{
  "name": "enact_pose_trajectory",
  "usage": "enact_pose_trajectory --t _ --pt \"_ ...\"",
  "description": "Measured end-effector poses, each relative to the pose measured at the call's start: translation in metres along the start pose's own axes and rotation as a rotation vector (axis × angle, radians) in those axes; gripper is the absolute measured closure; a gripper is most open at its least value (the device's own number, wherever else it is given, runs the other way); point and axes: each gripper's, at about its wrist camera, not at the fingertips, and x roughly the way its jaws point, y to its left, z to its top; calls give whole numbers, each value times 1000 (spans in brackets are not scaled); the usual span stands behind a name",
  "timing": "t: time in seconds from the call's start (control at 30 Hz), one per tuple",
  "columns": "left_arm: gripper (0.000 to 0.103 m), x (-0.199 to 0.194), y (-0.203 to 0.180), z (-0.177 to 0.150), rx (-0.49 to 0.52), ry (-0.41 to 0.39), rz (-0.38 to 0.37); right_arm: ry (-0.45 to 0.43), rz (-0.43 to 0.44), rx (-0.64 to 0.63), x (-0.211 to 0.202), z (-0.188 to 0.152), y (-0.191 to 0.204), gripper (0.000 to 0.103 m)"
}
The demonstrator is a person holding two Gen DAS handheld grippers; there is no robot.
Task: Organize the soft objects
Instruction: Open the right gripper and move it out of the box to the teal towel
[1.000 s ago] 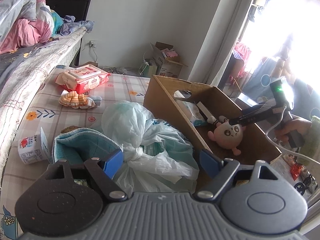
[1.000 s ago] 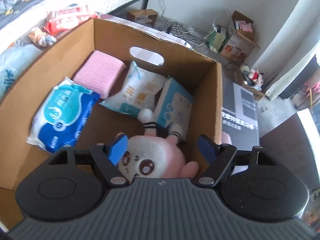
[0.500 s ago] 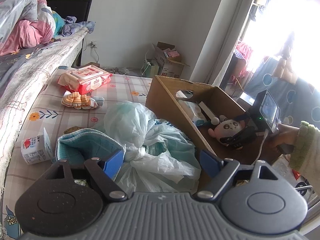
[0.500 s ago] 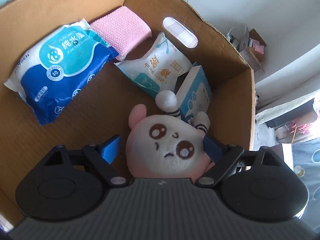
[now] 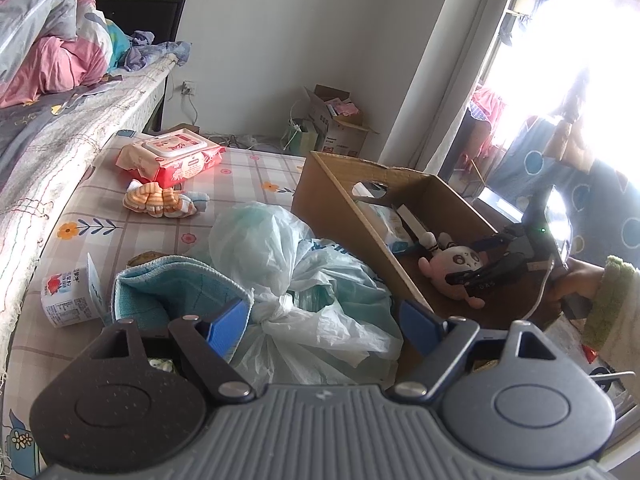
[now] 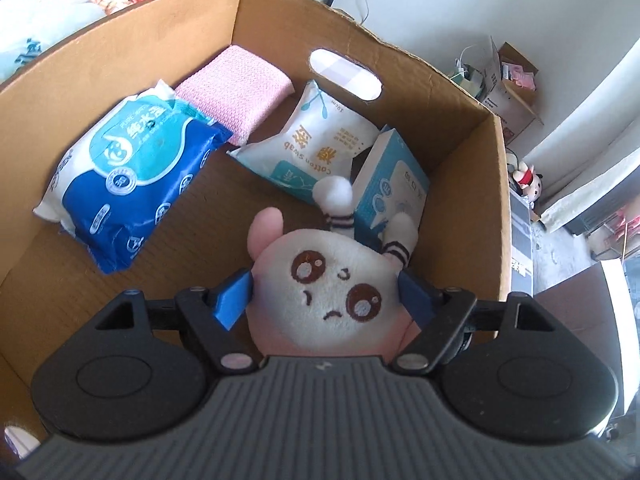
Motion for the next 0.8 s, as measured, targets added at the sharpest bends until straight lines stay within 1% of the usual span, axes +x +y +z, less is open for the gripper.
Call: enact_pose_trajectory --t 0.07,0.13,0.23,0.3,0.43,0.5,0.6,0.67,0.73,0.8 --pt "18 -1 3 -1 -6 -3 2 -17 -7 12 -8 0 2 19" --pt "18 -4 8 -2 -16 -8 6 -63 13 65 -22 0 1 17" --pt "18 -10 20 -4 -26 -15 28 -148 53 173 -50 5 -2 16" --pt "16 -14 27 -4 -29 -23 51 -215 102 264 -72 10 -5 15" --pt "15 -23 43 -6 -35 -39 110 -340 246 451 -109 23 -4 15" --pt "15 -26 52 -8 -48 -38 138 -375 329 523 -119 28 4 15" --pt "15 -27 67 -10 -88 -30 166 -389 447 619 -124 35 23 15" --pt "16 -26 77 -11 -124 -18 183 -390 535 664 -123 42 43 15" --pt "18 -26 88 -12 -158 -15 181 -386 604 677 -121 53 65 18" --pt "21 -24 94 -14 -164 -17 189 -381 655 646 -119 72 94 20"
